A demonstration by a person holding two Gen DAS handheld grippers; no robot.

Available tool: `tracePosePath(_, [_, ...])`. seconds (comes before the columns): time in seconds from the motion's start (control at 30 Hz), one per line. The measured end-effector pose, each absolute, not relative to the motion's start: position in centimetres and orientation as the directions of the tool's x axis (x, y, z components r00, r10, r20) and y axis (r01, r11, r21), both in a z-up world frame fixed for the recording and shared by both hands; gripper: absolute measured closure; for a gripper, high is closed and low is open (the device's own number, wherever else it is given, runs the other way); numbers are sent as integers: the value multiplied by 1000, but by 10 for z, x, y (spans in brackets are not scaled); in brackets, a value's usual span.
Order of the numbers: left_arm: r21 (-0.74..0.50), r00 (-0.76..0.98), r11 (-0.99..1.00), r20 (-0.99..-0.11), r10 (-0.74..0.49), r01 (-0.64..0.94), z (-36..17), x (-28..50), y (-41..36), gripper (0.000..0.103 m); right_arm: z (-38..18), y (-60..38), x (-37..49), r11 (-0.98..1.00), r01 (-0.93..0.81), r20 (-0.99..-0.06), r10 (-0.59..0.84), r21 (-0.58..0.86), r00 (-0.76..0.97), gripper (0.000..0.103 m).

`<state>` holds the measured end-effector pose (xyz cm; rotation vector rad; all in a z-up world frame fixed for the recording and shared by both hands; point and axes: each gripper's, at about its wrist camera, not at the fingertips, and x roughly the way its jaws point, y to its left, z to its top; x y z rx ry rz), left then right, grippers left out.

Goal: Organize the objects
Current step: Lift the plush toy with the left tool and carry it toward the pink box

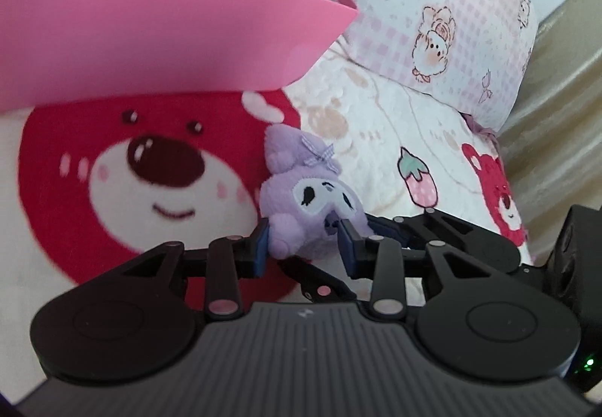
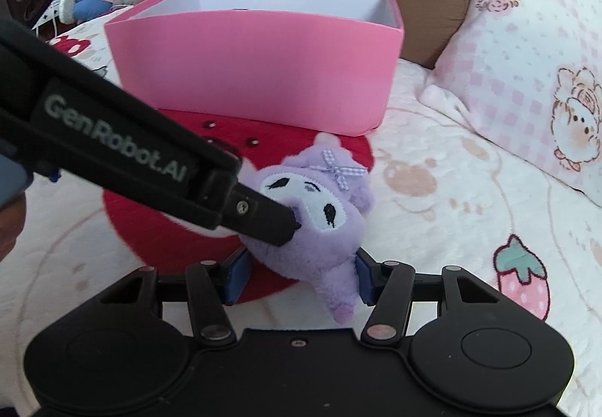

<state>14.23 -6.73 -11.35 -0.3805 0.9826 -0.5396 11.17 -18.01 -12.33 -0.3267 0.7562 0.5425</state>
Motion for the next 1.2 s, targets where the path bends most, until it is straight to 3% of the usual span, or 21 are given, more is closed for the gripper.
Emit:
tracePosePath(0.5, [-484,394,854,-759,-519,191,-106,109,-42,61,-119,-150,77,746,-662,-737,409,-71,539,36])
tracePosePath(0.77, [-481,387,856,-765,-515,189,-104,105,-36,60,-115,-149,74,739,-674,-743,455,8,491,26])
tracePosePath(1.0, [-490,407,856,-757,-512,166,-101,101,-24,46,-119,-159,91,785,-603,-755,479,140,448,21])
tracePosePath(1.1, [-489,430,861,-753,-498,140,-102,103,-20,48,-122,-155,90,787,-599,-758,478,146,443,21])
tracePosePath(1.2, [-465,459,874,-751,-474,142,-100,104,-17,61,-124,-157,81,783,-606,-754,481,140,448,21])
